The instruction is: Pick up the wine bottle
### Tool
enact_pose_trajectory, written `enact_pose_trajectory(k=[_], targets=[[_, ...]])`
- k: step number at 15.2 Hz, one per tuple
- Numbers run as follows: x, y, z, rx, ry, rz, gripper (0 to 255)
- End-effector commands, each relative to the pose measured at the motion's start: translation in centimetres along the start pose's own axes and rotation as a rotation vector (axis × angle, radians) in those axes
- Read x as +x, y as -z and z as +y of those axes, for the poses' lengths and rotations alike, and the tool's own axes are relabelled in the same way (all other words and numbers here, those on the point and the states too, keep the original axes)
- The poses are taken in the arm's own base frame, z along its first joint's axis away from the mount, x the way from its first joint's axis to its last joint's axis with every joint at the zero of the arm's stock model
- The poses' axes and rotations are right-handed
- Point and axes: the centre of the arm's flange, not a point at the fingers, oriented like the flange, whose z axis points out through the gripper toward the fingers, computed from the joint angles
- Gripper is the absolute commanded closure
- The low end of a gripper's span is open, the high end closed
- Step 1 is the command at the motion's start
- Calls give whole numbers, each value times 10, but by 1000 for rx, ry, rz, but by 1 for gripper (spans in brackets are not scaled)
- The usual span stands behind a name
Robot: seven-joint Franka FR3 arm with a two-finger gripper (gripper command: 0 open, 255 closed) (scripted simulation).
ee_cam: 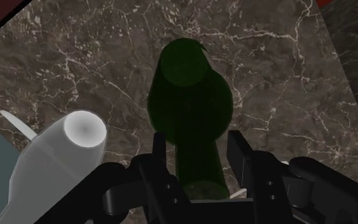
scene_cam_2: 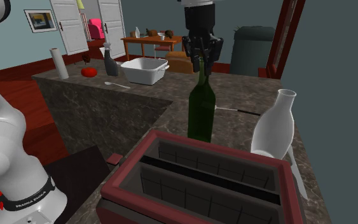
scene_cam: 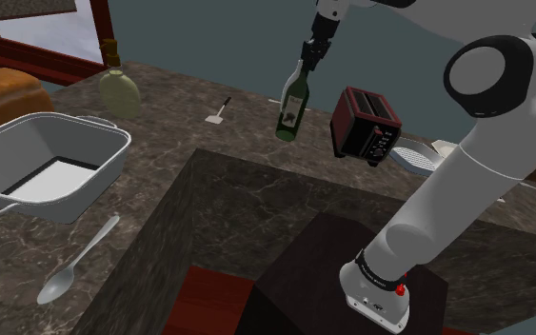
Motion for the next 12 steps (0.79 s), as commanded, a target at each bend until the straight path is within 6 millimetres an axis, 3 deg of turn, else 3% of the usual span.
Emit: enact_pose_trajectory(k=[1,12], targets=[[0,-1,-1,0,0,-2,255],[6,57,1,0,0,-2,255]])
